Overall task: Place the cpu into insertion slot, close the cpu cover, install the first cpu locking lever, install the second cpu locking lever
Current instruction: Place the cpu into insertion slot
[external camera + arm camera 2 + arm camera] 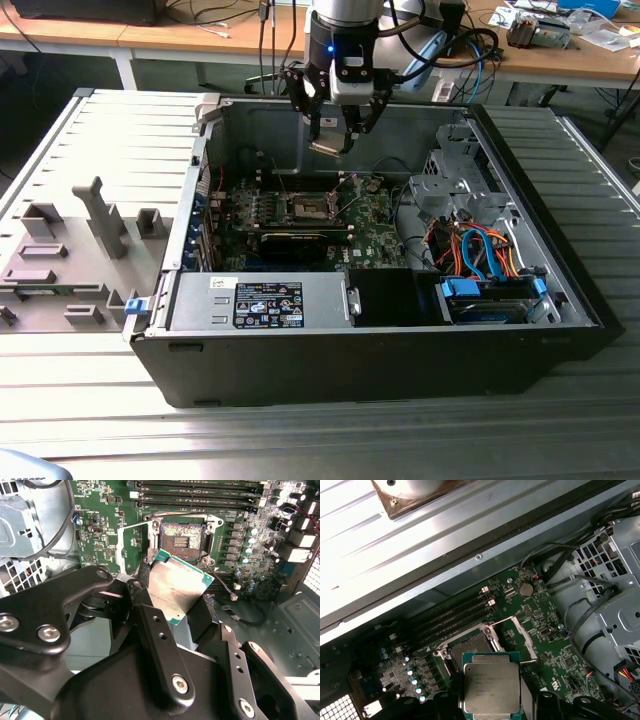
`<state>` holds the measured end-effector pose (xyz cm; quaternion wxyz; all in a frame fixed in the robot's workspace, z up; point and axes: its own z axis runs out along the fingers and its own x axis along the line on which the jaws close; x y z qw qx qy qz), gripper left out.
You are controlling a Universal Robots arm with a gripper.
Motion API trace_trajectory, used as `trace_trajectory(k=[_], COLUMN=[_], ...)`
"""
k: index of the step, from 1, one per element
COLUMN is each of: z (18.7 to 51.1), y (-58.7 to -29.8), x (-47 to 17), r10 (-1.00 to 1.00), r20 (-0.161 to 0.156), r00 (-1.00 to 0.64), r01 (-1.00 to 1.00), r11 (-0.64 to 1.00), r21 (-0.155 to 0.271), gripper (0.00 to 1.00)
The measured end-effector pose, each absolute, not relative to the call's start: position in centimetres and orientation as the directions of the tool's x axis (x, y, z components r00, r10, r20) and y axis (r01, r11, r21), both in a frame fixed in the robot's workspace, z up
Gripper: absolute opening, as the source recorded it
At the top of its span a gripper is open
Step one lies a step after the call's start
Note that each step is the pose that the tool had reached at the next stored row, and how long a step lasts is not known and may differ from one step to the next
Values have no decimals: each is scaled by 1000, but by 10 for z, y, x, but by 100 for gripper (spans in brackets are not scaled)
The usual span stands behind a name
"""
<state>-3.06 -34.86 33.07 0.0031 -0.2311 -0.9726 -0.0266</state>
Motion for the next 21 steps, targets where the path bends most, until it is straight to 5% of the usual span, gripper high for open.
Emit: trace_trajectory(k=[21], z=[331], y=[-349], x=[-31], r10=[476], r20=[18], r00=[-880], r01=[476], r11=[878], r21=[50], gripper=[55])
